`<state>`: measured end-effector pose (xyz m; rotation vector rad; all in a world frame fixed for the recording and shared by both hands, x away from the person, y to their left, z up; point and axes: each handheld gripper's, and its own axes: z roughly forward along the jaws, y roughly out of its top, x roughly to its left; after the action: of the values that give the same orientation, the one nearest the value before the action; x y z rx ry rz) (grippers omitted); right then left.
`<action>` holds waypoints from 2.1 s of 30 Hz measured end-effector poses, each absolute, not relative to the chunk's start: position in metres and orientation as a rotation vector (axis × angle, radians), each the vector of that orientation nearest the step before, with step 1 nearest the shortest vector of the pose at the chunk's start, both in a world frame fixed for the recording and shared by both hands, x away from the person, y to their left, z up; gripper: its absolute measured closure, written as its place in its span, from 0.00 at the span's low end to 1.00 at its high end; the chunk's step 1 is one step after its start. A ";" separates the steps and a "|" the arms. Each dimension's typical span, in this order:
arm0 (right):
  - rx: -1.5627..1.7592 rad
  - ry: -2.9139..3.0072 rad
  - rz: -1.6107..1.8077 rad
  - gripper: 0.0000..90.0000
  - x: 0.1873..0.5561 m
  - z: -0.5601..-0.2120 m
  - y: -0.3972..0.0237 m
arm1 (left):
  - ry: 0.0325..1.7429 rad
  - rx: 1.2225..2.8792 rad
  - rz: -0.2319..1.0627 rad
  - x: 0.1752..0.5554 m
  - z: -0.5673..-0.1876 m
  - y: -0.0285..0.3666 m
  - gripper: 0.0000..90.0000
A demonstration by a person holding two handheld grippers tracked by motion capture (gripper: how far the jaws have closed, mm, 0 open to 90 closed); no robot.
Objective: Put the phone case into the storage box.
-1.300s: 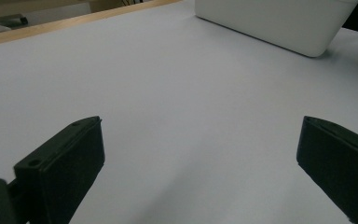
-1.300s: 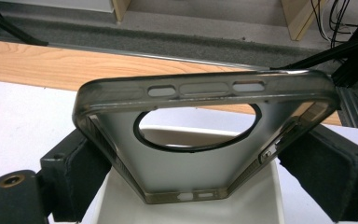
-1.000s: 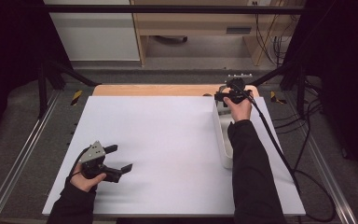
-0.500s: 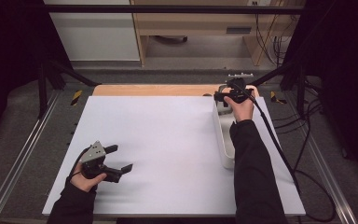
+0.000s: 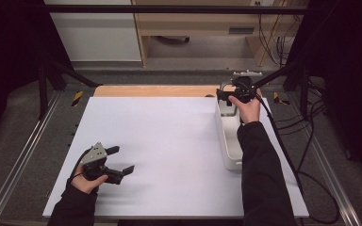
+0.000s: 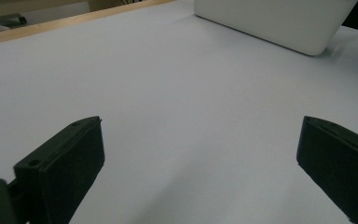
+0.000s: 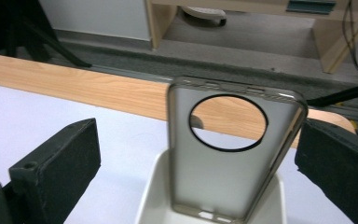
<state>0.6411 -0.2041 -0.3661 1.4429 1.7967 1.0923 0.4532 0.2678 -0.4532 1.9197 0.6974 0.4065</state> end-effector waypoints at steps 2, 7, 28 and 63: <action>1.427 1.806 1.116 0.01 0.635 -0.363 -0.203 | 0.696 1.921 0.407 0.453 -0.453 0.267 0.01; 1.349 1.856 1.167 0.01 0.619 -0.355 -0.199 | 0.693 1.920 0.407 0.453 -0.453 0.267 0.01; 1.035 2.016 1.422 0.01 0.521 -0.355 -0.206 | 0.673 1.917 0.413 0.451 -0.450 0.265 0.00; 0.905 2.028 1.525 0.00 0.445 -0.442 -0.287 | 0.651 1.900 0.415 0.448 -0.448 0.263 0.00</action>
<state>0.4453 -0.2873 -0.4423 0.9047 2.0278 1.5254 0.4482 0.2632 -0.4481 1.8998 0.6514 0.4151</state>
